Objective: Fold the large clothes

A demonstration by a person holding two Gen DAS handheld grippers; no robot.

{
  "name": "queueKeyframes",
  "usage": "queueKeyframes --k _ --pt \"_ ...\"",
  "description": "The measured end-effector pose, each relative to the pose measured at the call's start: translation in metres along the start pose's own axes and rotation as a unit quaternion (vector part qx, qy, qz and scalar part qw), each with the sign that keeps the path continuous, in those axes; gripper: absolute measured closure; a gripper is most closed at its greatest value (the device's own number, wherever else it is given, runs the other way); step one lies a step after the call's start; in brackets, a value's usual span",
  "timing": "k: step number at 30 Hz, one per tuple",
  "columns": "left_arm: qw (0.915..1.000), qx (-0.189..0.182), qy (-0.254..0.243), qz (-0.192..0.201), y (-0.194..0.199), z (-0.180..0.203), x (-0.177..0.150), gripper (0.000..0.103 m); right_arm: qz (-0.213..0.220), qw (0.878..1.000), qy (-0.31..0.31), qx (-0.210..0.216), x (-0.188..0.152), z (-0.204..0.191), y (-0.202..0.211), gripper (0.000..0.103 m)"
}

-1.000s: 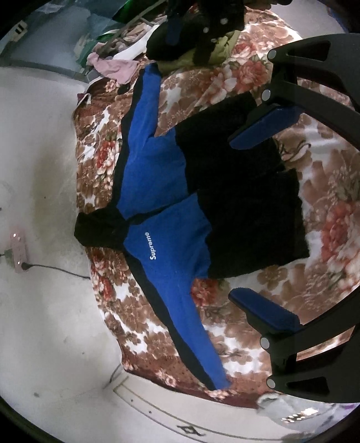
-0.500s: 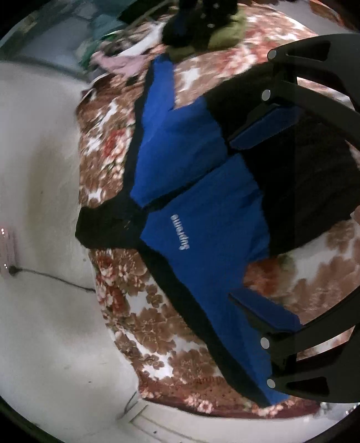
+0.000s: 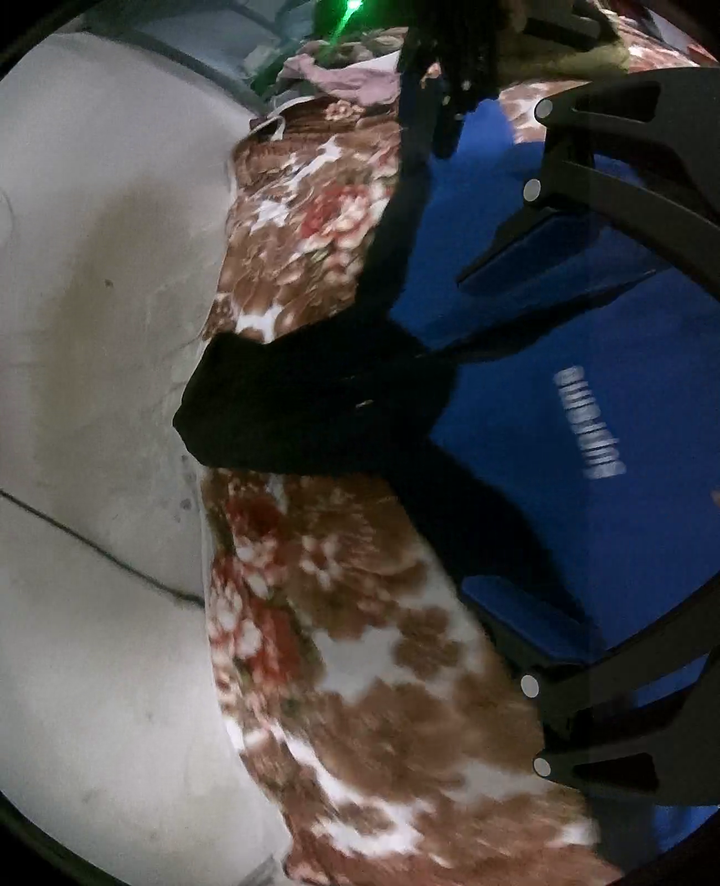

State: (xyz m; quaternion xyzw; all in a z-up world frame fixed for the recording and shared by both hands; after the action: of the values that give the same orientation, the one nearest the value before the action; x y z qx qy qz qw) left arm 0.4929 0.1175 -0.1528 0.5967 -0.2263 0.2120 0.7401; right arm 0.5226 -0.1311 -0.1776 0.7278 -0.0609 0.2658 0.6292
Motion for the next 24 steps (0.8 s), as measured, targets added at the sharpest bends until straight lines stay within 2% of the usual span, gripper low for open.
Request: queueKeyframes --k 3,6,9,10,11,12,16,17,18,19,20,21,22,23,24 --pt "0.9996 -0.021 -0.007 -0.016 -0.053 -0.012 0.04 0.005 0.019 1.0 0.015 0.012 0.058 -0.003 -0.041 0.005" --pt "0.9995 -0.018 -0.026 -0.009 -0.096 -0.021 0.081 0.005 0.043 0.999 0.007 0.019 0.111 0.0 -0.078 0.005" --pt "0.9986 -0.032 -0.041 -0.01 -0.139 -0.025 0.112 0.005 0.051 0.998 0.012 0.018 0.156 0.0 -0.116 0.005" --pt "0.9986 -0.019 -0.05 -0.002 -0.15 -0.028 0.121 0.005 0.056 0.998 0.019 0.02 0.168 -0.002 -0.127 0.005" --pt "0.9975 0.021 -0.065 0.019 -0.161 -0.032 0.132 0.005 0.061 0.997 0.028 0.026 0.178 -0.006 -0.138 0.005" --pt "0.997 0.021 -0.07 0.022 -0.169 -0.031 0.137 0.005 0.061 0.997 0.033 0.024 0.185 -0.009 -0.148 0.005" --pt "0.9962 -0.03 -0.082 -0.002 -0.217 -0.018 0.152 0.008 0.051 0.998 0.027 0.021 0.197 -0.013 -0.187 0.007" --pt "0.9955 -0.044 -0.083 -0.011 -0.225 -0.014 0.153 0.012 0.047 0.998 0.026 0.018 0.199 -0.011 -0.195 0.016" --pt "0.994 -0.061 -0.088 -0.023 -0.234 -0.008 0.155 0.027 0.038 0.999 0.025 0.015 0.2 -0.01 -0.206 0.03" --pt "0.993 -0.067 -0.092 -0.03 -0.242 -0.007 0.156 0.044 0.03 0.999 0.024 0.019 0.199 -0.009 -0.214 0.04" --pt "0.9915 -0.076 -0.095 -0.047 -0.251 -0.003 0.155 0.051 0.025 0.999 0.023 0.026 0.199 -0.009 -0.219 0.06" --pt "0.9901 -0.075 -0.098 -0.066 -0.261 -0.001 0.153 0.062 0.023 0.999 0.023 0.027 0.2 -0.008 -0.222 0.072" --pt "0.9886 -0.064 -0.103 -0.089 -0.27 0.0 0.149 0.08 0.021 0.999 0.023 0.025 0.201 -0.006 -0.225 0.075" --pt "0.9881 -0.056 -0.113 -0.087 -0.272 0.001 0.148 0.088 0.02 0.999 0.023 0.031 0.2 -0.005 -0.226 0.088" --pt "0.9877 -0.063 -0.123 -0.074 -0.267 0.005 0.149 0.095 0.025 0.999 0.028 0.036 0.201 -0.003 -0.225 0.093"
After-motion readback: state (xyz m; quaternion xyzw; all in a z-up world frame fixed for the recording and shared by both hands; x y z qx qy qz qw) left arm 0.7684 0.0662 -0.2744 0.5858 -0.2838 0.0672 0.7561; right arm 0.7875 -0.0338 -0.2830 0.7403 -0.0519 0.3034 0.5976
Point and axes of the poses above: each gripper's, at about its wrist camera, not at the fingertips, and y roughly against the way its jaws point, z to its right, x to its top, the point moved 7 cm from there along -y, roughly the way its jaws point
